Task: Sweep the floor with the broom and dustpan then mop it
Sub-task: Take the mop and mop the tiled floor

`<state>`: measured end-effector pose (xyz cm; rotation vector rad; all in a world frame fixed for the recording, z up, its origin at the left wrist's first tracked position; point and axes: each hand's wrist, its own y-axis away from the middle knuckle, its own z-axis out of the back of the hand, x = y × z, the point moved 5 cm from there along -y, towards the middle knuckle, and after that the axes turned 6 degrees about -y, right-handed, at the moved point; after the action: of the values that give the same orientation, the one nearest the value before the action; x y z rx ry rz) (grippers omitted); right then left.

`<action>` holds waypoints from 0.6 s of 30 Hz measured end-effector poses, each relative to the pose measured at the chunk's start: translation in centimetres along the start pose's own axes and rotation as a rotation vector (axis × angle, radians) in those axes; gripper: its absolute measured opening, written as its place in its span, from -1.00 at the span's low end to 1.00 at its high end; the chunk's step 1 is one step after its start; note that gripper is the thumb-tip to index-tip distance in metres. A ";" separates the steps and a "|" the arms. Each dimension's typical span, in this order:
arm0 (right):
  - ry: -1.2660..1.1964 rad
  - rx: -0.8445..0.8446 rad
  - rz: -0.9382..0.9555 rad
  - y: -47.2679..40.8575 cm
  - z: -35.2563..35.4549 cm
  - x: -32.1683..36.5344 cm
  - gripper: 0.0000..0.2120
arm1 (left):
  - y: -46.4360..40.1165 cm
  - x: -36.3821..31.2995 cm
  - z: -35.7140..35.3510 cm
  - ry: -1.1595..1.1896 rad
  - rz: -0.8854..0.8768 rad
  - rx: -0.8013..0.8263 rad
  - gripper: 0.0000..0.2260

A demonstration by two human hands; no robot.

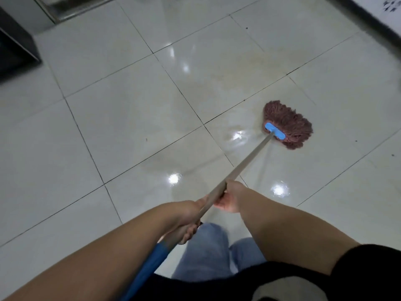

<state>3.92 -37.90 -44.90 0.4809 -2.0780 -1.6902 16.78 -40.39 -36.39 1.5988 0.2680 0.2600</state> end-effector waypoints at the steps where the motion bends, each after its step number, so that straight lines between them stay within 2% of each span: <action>1: -0.013 -0.007 0.001 0.0 -0.7 -1.4 -0.69 | 0.0 1.5 0.4 -0.008 0.008 -0.010 -0.44; 7: -0.064 -0.100 0.143 0.0 -1.4 -7.3 -0.71 | -0.8 6.2 -1.7 -0.018 -0.045 -0.077 -0.40; 11: -0.099 -0.229 0.277 0.6 1.5 -10.9 -0.84 | -1.1 8.9 -6.0 0.016 -0.038 -0.093 -0.37; 18: -0.149 -0.172 0.327 4.3 3.9 -20.3 -0.70 | 0.5 17.6 -10.5 -0.058 -0.064 -0.070 -0.39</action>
<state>19.18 -23.37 -43.41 -0.0394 -1.9569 -1.7262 30.02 -24.75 -35.36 1.5239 0.2617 0.1715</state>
